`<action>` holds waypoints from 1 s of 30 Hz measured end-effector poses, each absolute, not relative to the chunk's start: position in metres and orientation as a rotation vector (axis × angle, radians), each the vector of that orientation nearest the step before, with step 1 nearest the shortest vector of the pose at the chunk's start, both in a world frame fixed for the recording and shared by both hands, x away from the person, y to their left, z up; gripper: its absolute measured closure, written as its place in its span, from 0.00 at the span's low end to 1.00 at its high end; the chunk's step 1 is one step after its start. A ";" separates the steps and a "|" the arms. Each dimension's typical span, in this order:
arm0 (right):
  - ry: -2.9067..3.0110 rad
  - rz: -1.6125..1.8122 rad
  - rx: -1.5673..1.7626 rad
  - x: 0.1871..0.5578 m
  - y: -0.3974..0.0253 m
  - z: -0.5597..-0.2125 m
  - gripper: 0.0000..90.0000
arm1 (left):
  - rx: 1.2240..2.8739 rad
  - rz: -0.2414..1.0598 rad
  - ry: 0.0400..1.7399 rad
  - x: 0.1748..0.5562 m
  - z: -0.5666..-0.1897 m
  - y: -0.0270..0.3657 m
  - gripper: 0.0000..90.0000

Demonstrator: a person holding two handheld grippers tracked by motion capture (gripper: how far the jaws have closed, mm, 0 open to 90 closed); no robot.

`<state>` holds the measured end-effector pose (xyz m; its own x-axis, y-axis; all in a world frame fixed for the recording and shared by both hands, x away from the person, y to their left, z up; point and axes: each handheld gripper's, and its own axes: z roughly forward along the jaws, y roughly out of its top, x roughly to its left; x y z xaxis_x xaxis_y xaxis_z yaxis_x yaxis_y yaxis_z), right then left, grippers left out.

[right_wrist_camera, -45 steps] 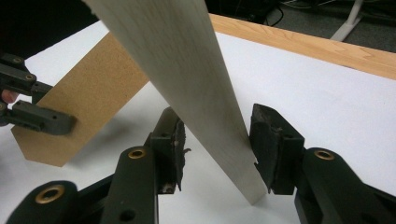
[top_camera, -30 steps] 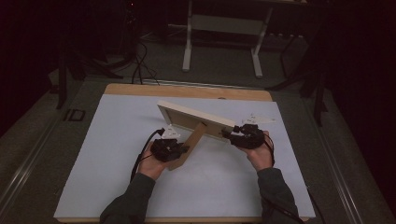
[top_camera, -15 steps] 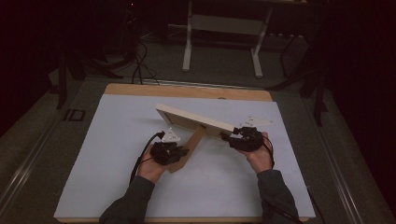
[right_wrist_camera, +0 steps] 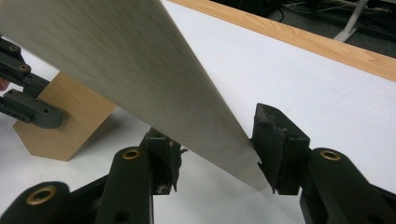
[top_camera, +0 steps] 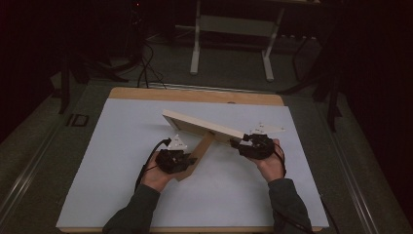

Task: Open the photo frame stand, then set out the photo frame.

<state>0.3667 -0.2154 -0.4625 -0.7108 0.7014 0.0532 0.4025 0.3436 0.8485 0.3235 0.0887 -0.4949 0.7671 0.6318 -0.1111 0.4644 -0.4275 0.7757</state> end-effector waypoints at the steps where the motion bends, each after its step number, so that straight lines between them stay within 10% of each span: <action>1: 2.291 1.308 0.980 0.367 -0.215 -0.462 0.58 | 2.099 0.247 0.817 0.324 -0.495 0.089 0.85; 30: 2.282 1.318 0.983 0.366 -0.216 -0.464 0.58 | 1.960 0.297 0.845 0.322 -0.475 0.113 0.79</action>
<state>0.3663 -0.2158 -0.4637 -0.7090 0.7029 0.0568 0.4004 0.3350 0.8529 0.3215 0.1132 -0.4754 0.7319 0.6685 -0.1324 0.4381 -0.3127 0.8428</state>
